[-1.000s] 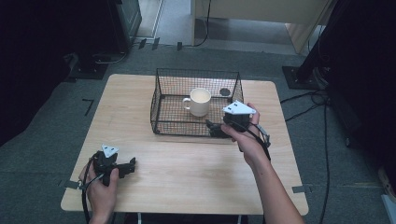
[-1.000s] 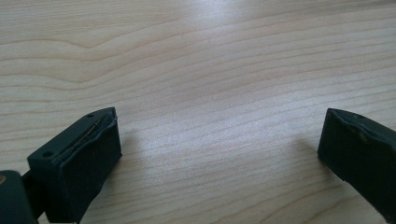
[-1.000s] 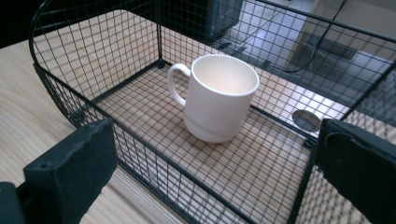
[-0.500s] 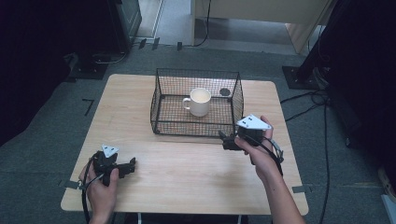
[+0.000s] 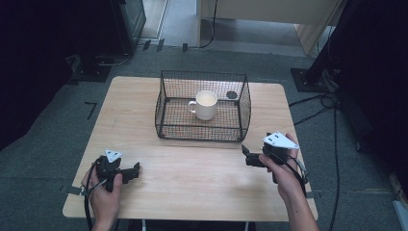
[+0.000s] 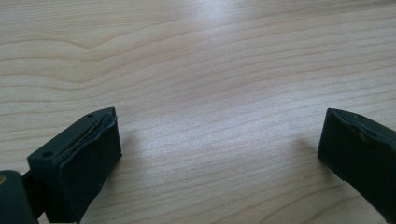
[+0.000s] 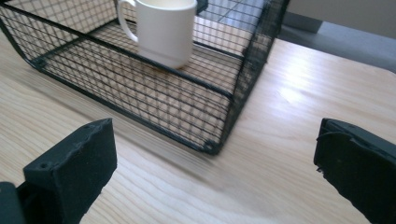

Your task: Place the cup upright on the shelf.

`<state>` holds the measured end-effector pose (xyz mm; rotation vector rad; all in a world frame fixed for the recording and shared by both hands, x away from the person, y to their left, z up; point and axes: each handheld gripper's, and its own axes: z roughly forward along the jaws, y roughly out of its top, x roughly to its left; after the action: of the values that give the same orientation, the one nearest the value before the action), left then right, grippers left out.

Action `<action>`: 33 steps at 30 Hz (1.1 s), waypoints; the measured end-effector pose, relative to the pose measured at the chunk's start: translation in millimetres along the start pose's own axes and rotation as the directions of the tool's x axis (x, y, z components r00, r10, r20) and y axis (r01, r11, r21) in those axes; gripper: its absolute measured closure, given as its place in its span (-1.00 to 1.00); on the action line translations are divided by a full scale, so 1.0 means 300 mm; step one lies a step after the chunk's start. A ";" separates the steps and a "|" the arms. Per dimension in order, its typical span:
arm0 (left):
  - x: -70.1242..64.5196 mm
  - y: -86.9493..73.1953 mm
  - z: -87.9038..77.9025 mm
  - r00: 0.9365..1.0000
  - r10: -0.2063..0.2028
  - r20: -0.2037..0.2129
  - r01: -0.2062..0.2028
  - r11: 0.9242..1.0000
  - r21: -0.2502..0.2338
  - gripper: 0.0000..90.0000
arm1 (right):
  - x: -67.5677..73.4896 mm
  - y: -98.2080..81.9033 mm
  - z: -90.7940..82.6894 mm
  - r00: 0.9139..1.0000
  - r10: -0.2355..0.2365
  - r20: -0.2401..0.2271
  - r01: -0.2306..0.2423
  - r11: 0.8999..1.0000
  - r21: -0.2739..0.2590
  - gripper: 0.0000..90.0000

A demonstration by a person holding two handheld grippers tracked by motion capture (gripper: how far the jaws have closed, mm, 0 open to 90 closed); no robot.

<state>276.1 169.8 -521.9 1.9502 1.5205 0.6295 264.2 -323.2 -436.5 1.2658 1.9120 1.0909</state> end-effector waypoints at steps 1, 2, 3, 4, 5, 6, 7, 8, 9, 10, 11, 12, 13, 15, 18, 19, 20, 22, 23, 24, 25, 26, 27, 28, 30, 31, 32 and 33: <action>0.000 0.000 0.000 1.000 0.000 0.000 0.000 1.000 0.001 -1.00 | -0.008 -0.009 -0.006 1.000 0.006 0.004 -0.006 1.000 0.000 -1.00; 0.000 0.000 0.000 1.000 0.000 0.000 0.000 1.000 0.000 -1.00 | -0.016 -0.018 -0.011 1.000 0.009 0.010 -0.009 1.000 0.001 -1.00; 0.000 0.000 0.000 1.000 0.001 0.000 -0.001 1.000 0.000 -1.00 | -0.032 -0.038 -0.022 1.000 0.015 0.023 -0.015 1.000 0.007 -1.00; 0.000 0.000 0.000 1.000 0.001 0.000 -0.001 1.000 0.000 -1.00 | -0.040 -0.048 -0.026 0.999 0.017 0.029 -0.018 1.000 0.010 -1.00; 0.000 0.000 0.000 1.000 0.001 0.000 -0.001 1.000 0.000 -1.00 | -0.040 -0.048 -0.026 0.999 0.017 0.029 -0.018 1.000 0.010 -1.00; 0.000 0.000 0.000 1.000 0.000 0.000 0.000 1.000 0.000 -1.00 | -0.046 -0.059 -0.031 0.999 0.024 0.034 -0.025 1.000 0.013 -1.00; 0.000 0.000 0.000 1.000 0.001 0.000 -0.001 1.000 0.000 -1.00 | -0.051 -0.067 -0.034 0.999 0.027 0.038 -0.028 0.999 0.015 -1.00; 0.000 0.000 0.000 1.000 0.001 0.000 -0.001 1.000 0.000 -1.00 | -0.066 -0.093 -0.043 0.998 0.032 0.049 -0.033 0.999 0.024 -1.00; 0.000 0.000 0.000 1.000 0.001 0.000 -0.001 1.000 0.001 -1.00 | -0.072 -0.102 -0.046 0.998 0.033 0.055 -0.034 0.999 0.027 -1.00; 0.000 0.000 0.000 1.000 0.001 0.000 -0.001 1.000 0.000 -1.00 | -0.080 -0.114 -0.050 0.998 0.029 0.063 -0.031 0.999 0.030 -1.00; 0.000 0.000 0.000 1.000 0.000 0.000 0.000 1.000 0.000 -1.00 | -0.090 -0.130 -0.054 0.997 0.038 0.074 -0.041 0.998 0.038 -1.00; 0.000 0.000 0.000 1.000 0.000 0.000 0.000 1.000 0.000 -1.00 | -0.090 -0.130 -0.054 0.997 0.038 0.074 -0.041 0.998 0.038 -1.00; 0.000 0.000 0.000 1.000 0.000 0.000 0.000 1.000 0.000 -1.00 | -0.099 -0.144 -0.057 0.996 0.041 0.082 -0.045 0.998 0.043 -1.00; 0.001 0.000 0.000 1.000 0.003 0.000 -0.003 1.000 0.002 -1.00 | -0.116 -0.171 -0.062 0.994 0.045 0.097 -0.051 0.997 0.052 -1.00; 0.001 0.000 0.000 1.000 0.003 0.000 -0.003 1.000 0.002 -1.00 | -0.139 -0.206 -0.069 0.991 0.063 0.118 -0.071 0.995 0.065 -1.00; 0.001 0.000 0.000 1.000 0.003 0.000 -0.003 1.000 0.002 -1.00 | -0.157 -0.231 -0.075 0.989 0.073 0.132 -0.083 0.994 0.073 -1.00; 0.001 0.000 0.000 1.000 0.003 0.000 -0.003 1.000 0.002 -1.00 | -0.157 -0.231 -0.075 0.989 0.073 0.132 -0.083 0.994 0.073 -1.00; 0.001 0.000 0.000 1.000 0.003 0.000 -0.003 1.000 0.002 -1.00 | -0.174 -0.258 -0.082 0.986 0.084 0.145 -0.096 0.992 0.081 -1.00; 0.000 0.000 0.000 1.000 0.002 0.000 -0.002 1.000 0.002 -1.00 | -0.182 -0.269 -0.084 0.985 0.085 0.151 -0.098 0.992 0.084 -1.00; 0.001 0.000 -0.001 1.000 0.003 0.000 -0.003 1.000 0.002 -1.00 | -0.186 -0.276 -0.086 0.984 0.089 0.157 -0.104 0.991 0.088 -1.00; 0.001 0.000 -0.001 1.000 0.003 0.000 -0.003 1.000 0.002 -1.00 | -0.193 -0.285 -0.089 0.982 0.093 0.162 -0.108 0.990 0.090 -1.00; 0.001 0.000 -0.001 1.000 0.003 0.000 -0.003 1.000 0.002 -1.00 | -0.198 -0.293 -0.092 0.981 0.097 0.168 -0.114 0.989 0.093 -1.00; 0.001 0.000 -0.001 1.000 0.003 0.000 -0.003 1.000 0.002 -1.00 | -0.203 -0.298 -0.094 0.980 0.098 0.171 -0.115 0.989 0.094 -1.00; 0.001 0.000 -0.001 1.000 0.003 0.000 -0.003 1.000 0.002 -1.00 | -0.203 -0.298 -0.094 0.980 0.098 0.171 -0.115 0.989 0.094 -1.00; 0.001 0.000 0.000 1.000 0.002 0.000 -0.002 1.000 0.002 -1.00 | -0.217 -0.319 -0.103 0.977 0.103 0.187 -0.123 0.987 0.102 -1.00; 0.000 0.000 -0.001 1.000 0.002 0.000 -0.002 1.000 0.002 -1.00 | -0.222 -0.328 -0.107 0.975 0.109 0.191 -0.131 0.986 0.104 -1.00; 0.000 0.000 -0.001 1.000 0.002 0.000 -0.002 1.000 0.002 -1.00 | -0.225 -0.334 -0.109 0.975 0.113 0.193 -0.135 0.985 0.106 -1.00; 0.001 0.000 -0.001 1.000 0.002 0.000 -0.002 1.000 0.002 -1.00 | -0.225 -0.334 -0.109 0.975 0.113 0.193 -0.135 0.985 0.106 -1.00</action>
<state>276.0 169.9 -521.8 1.9539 1.5195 0.6294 218.4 -417.0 -505.7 1.5153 1.7982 0.8947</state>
